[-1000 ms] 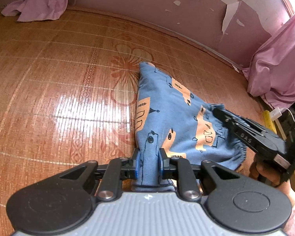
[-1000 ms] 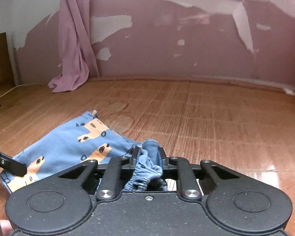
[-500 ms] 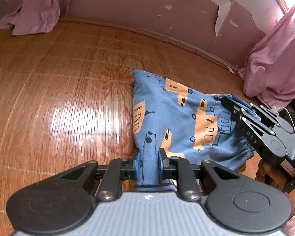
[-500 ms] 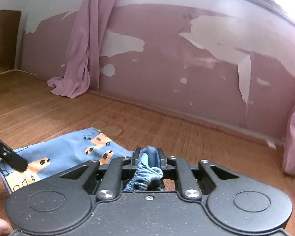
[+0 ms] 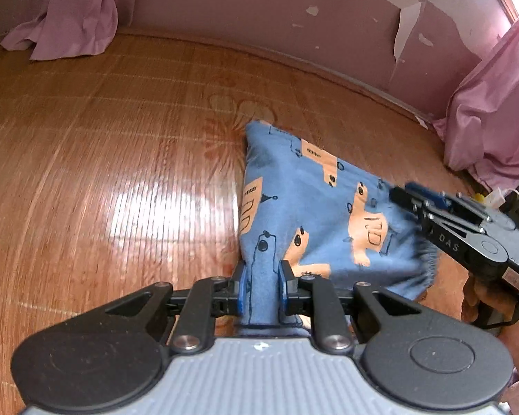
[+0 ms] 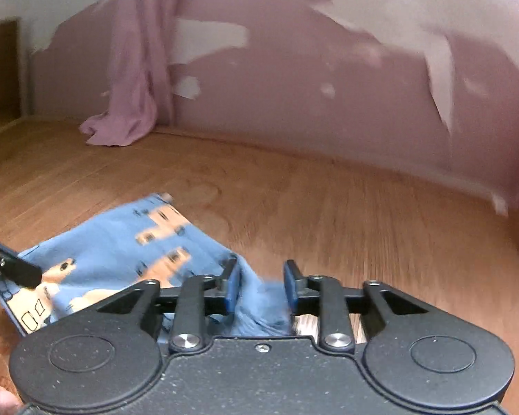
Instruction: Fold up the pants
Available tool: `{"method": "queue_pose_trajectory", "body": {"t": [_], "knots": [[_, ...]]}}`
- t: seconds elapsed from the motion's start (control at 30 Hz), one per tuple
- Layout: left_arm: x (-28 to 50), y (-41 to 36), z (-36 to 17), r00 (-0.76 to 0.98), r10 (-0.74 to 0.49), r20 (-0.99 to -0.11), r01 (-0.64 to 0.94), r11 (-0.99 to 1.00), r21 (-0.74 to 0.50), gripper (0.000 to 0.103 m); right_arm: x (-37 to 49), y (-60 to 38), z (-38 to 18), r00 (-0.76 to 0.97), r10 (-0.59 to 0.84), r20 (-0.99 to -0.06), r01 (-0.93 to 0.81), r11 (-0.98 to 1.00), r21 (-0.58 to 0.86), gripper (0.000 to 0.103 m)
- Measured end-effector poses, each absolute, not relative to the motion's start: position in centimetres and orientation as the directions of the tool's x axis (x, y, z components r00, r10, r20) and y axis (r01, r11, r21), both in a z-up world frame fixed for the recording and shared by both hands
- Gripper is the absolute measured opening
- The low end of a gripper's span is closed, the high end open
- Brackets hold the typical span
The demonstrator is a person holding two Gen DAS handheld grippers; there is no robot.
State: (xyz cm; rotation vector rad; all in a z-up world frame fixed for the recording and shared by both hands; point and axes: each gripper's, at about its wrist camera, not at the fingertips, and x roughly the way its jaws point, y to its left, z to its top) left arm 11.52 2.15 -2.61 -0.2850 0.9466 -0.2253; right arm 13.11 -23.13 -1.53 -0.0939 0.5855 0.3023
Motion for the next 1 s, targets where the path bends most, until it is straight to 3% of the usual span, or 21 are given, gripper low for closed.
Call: {"method": "queue_pose_trajectory", "body": {"t": [0.1,0.27,0.5,0.7,0.83,1.0], "knots": [[11.3,2.2,-2.8,0.565,-0.309,-0.765,0.072,0.942,-0.327,0.02,13.2,-24.6,-2.5,0.764,0.278,-0.582,-0.275,0.957,0.096,0.047],[11.3,1.8,-2.7,0.564,-0.295,-0.771,0.074,0.948,-0.309,0.02,14.7,-26.1,-3.7,0.712,0.368,-0.598,-0.274,0.93,0.246,0.05],[11.2,1.5,-2.8,0.564,-0.295,-0.771,0.079,0.949,-0.306,0.02,15.5,-26.0,-3.8,0.687,0.424,-0.591,-0.327,0.906,0.27,0.026],[11.0,1.5,-2.7,0.573,-0.29,-0.766,0.071,0.949,-0.307,0.02,14.3,-23.9,-2.9,0.737,0.34,-0.584,-0.349,0.931,0.102,0.021],[11.6,1.2,-2.2,0.589,-0.278,-0.759,0.081,0.955,-0.287,0.02,14.3,-21.8,-1.3,0.787,0.282,-0.549,-0.391,0.916,-0.091,0.02],[14.3,1.6,-1.2,0.618,-0.29,-0.73,0.073,0.947,-0.314,0.02,17.3,-20.2,1.2,0.814,0.28,-0.508,-0.442,0.867,-0.231,0.02]]}}
